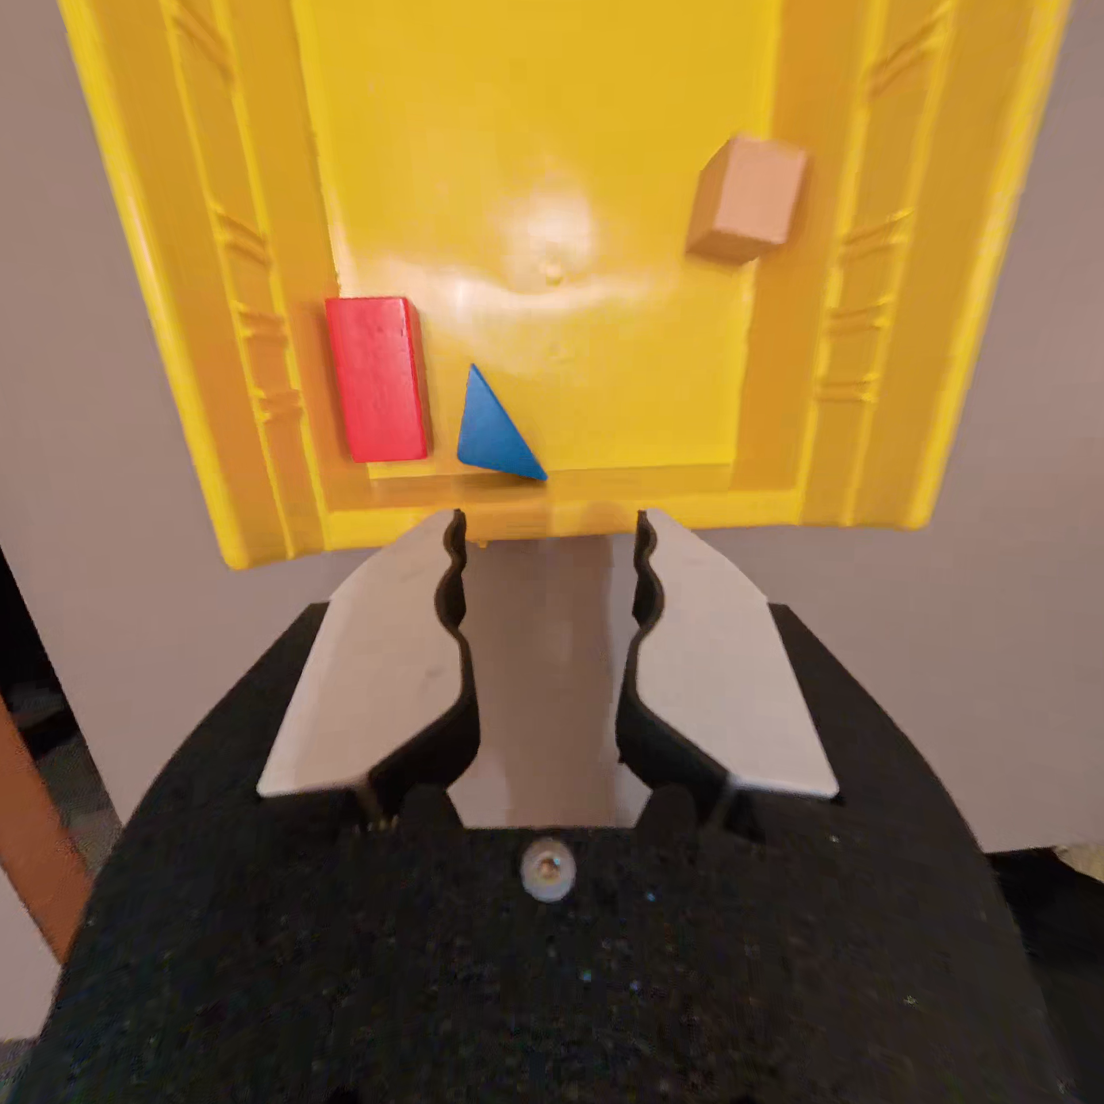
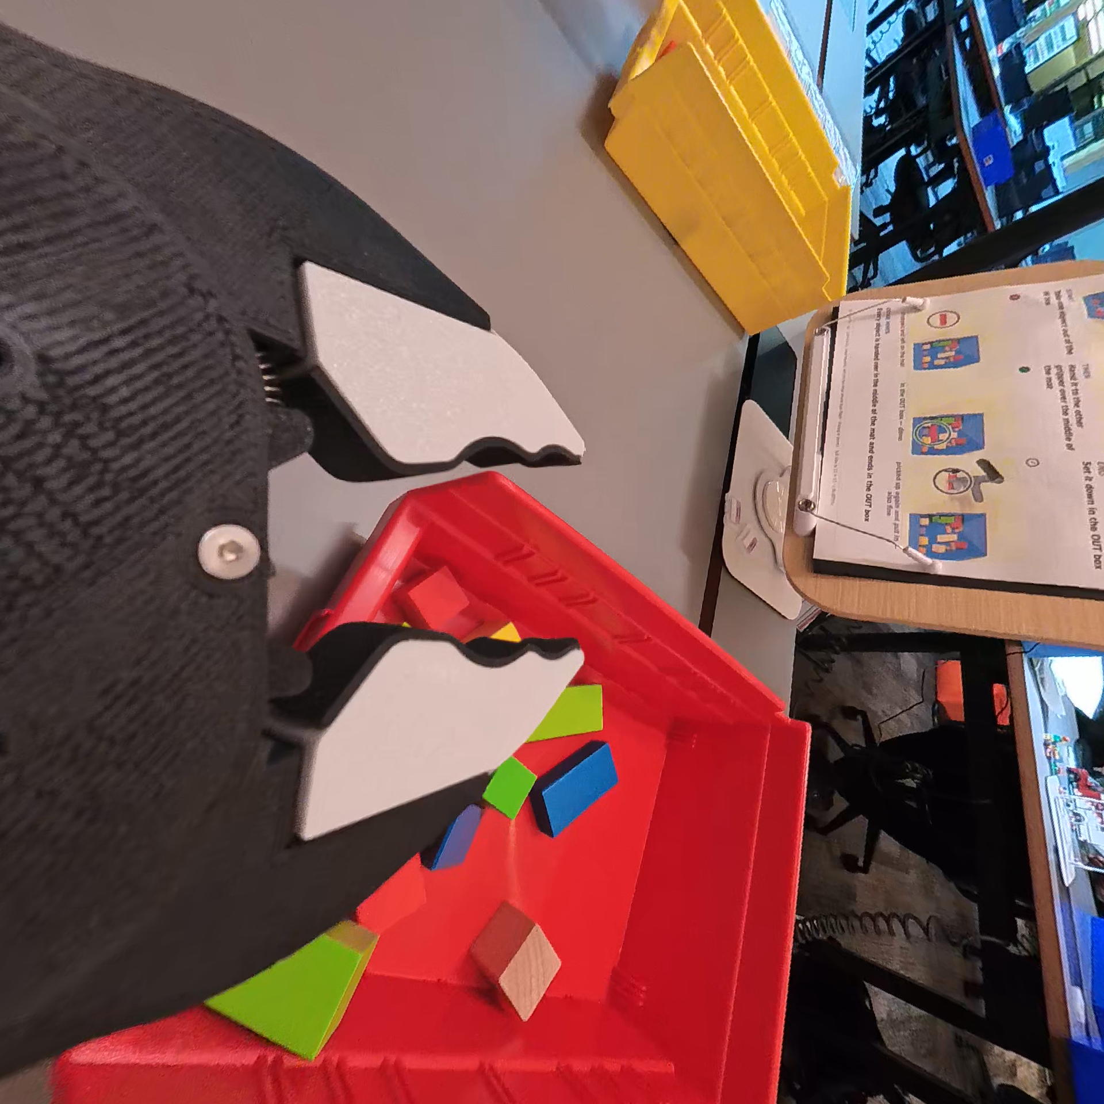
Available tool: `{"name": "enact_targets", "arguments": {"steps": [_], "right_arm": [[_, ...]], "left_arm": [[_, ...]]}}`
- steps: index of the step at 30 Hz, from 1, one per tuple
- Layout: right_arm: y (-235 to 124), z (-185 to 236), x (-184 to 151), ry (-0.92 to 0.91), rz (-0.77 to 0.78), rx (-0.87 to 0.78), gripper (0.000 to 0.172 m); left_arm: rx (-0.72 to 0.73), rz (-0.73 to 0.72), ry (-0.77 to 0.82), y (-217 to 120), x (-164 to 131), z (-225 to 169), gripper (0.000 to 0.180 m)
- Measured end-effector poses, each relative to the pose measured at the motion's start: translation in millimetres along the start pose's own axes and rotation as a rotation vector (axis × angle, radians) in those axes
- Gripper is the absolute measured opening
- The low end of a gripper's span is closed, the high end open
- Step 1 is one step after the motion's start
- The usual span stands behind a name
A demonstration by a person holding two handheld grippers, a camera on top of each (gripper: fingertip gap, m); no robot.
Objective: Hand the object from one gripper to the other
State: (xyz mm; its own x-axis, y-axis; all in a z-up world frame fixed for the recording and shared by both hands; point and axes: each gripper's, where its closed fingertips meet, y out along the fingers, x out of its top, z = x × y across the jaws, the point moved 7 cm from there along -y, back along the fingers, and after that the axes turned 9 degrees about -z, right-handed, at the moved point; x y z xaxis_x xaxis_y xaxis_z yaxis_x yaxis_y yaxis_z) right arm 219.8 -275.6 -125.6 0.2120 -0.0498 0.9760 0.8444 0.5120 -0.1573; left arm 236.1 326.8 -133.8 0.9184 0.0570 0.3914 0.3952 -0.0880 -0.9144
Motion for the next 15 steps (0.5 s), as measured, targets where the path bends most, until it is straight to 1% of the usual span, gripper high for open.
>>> {"name": "enact_targets", "arguments": {"steps": [1, 5, 8, 15], "right_arm": [[0, 1, 0, 0.002, 0.000, 0.006, 0.056], [0, 4, 0, 0.000, 0.002, 0.024, 0.056], [0, 3, 1, 0.011, -0.012, 0.033, 0.056], [2, 3, -2, 0.067, -0.030, 0.088, 0.056]], "left_arm": [[0.019, 0.041, -0.018, 9, 1, 3, 0.053], [0.019, 0.144, -0.140, 36, 2, 8, 0.060], [0.070, 0.208, -0.168, 49, -1, 10, 0.061], [0.124, 0.302, -0.215, 66, 2, 4, 0.061]]}}
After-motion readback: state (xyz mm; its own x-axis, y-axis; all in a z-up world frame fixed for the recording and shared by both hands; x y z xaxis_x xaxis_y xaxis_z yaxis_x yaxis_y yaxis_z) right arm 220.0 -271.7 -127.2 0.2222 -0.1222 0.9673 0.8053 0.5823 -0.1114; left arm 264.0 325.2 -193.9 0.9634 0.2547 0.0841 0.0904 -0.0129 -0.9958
